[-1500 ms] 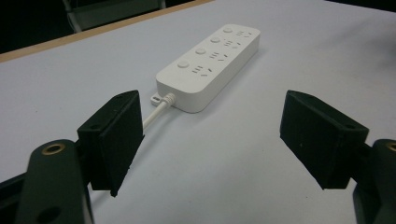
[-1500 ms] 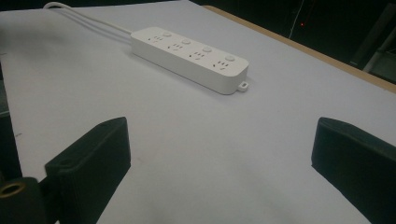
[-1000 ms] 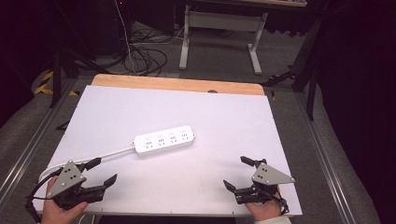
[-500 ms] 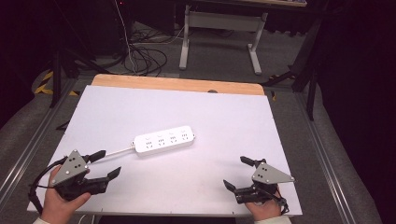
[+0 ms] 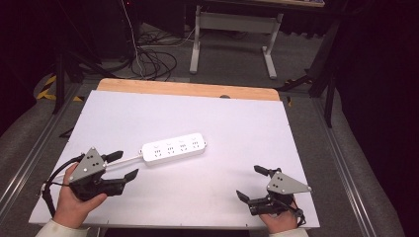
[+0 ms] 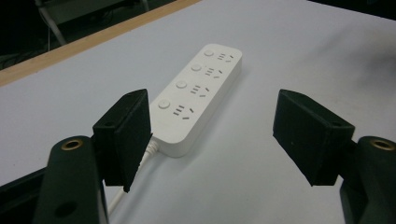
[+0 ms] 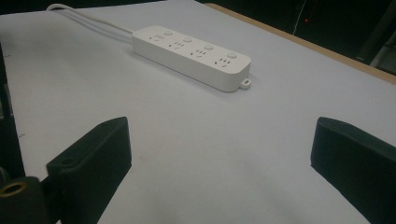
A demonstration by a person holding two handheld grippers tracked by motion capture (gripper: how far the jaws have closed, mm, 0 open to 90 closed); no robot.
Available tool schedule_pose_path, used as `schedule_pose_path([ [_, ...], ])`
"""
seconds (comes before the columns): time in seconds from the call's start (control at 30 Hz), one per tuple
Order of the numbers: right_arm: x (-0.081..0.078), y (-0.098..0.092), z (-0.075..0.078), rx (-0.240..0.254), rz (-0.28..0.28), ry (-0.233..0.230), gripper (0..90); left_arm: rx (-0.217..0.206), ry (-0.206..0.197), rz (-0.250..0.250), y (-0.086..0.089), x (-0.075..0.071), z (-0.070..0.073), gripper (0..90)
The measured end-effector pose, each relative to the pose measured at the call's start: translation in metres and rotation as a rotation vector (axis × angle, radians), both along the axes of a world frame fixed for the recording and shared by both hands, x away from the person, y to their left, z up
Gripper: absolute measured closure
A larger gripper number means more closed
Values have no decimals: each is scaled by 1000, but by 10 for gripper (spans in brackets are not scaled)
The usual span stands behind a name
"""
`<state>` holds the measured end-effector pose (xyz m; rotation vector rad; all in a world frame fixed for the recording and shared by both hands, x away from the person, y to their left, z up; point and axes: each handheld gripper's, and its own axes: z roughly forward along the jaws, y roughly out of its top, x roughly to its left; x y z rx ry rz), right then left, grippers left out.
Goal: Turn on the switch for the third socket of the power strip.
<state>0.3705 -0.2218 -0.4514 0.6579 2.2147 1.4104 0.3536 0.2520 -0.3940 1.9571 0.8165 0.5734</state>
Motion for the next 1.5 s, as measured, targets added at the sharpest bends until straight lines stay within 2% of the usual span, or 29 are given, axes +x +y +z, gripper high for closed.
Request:
schedule_pose_path([
  [0.07,0,0,0,-1,-1,-3,55,-8,2,-4,-3,2,2,295],
  [0.2,0,-1,0,9,-1,3,55,28,-8,5,-7,4,3,303],
  [0.3,0,-1,0,4,2,-1,56,23,-9,13,-7,5,5,351],
  [0.37,0,0,0,4,3,-2,56,17,-6,9,-8,7,7,410],
  [0.47,0,0,0,2,6,-5,57,31,7,-14,-13,14,10,528],
  [0.5,0,0,0,3,4,-2,57,37,12,-19,-14,17,12,528],
  [0.53,0,0,0,5,5,-1,57,39,11,-21,-16,20,14,614],
  [0.57,0,0,0,6,6,1,57,36,19,-24,-18,23,16,654],
  [0.6,0,0,0,6,6,1,57,28,27,-30,-19,26,18,654],
  [0.63,0,0,0,5,8,1,58,22,38,-31,-21,29,20,731],
  [0.73,0,0,0,9,11,2,59,-45,87,-53,-27,43,23,828],
  [0.83,0,0,0,11,14,-4,60,-45,96,-56,-31,48,23,878],
  [0.9,0,0,0,13,14,-3,60,-39,93,-52,-35,54,23,893],
  [1.03,1,-1,0,14,18,-3,63,-34,111,-64,-46,66,24,900],
  [1.2,1,-1,0,19,25,0,70,-23,124,-68,-55,76,22,900],
  [1.3,1,-2,0,21,21,5,70,19,129,-49,-62,86,18,900],
  [1.4,1,-2,0,22,21,6,69,21,139,-52,-66,90,17,900],
  [1.5,1,-2,0,24,22,6,70,42,142,-55,-72,95,15,900],
])
